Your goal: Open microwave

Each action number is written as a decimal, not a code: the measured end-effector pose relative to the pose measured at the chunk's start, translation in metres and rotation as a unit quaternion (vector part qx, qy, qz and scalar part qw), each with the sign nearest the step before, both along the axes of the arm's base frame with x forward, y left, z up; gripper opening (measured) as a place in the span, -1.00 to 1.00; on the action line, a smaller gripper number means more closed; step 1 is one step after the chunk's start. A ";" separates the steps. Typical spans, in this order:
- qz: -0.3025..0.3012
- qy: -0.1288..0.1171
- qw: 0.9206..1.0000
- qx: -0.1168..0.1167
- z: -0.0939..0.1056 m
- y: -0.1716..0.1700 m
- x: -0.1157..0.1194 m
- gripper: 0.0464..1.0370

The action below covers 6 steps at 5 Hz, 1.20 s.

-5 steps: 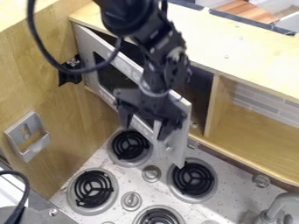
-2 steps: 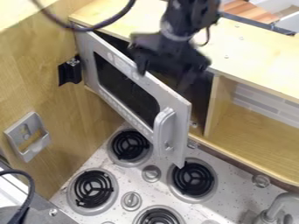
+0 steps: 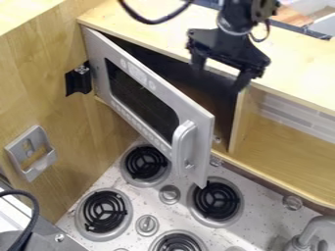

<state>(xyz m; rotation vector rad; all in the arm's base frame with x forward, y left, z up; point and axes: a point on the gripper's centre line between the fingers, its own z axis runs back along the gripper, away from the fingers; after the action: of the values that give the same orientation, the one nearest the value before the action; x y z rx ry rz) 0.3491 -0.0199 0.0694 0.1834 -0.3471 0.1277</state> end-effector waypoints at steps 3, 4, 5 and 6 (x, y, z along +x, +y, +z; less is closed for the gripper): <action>0.023 0.041 0.999 -0.022 -0.036 0.015 -0.014 0.92; 0.051 0.061 0.997 -0.026 -0.049 0.024 -0.030 0.92; 0.084 0.079 0.993 -0.027 -0.059 0.036 -0.051 0.92; 0.114 0.082 0.990 -0.028 -0.060 0.047 -0.069 0.92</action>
<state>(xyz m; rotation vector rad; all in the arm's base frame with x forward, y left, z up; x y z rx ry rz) 0.2798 0.0275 0.0096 0.1768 -0.1584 0.3469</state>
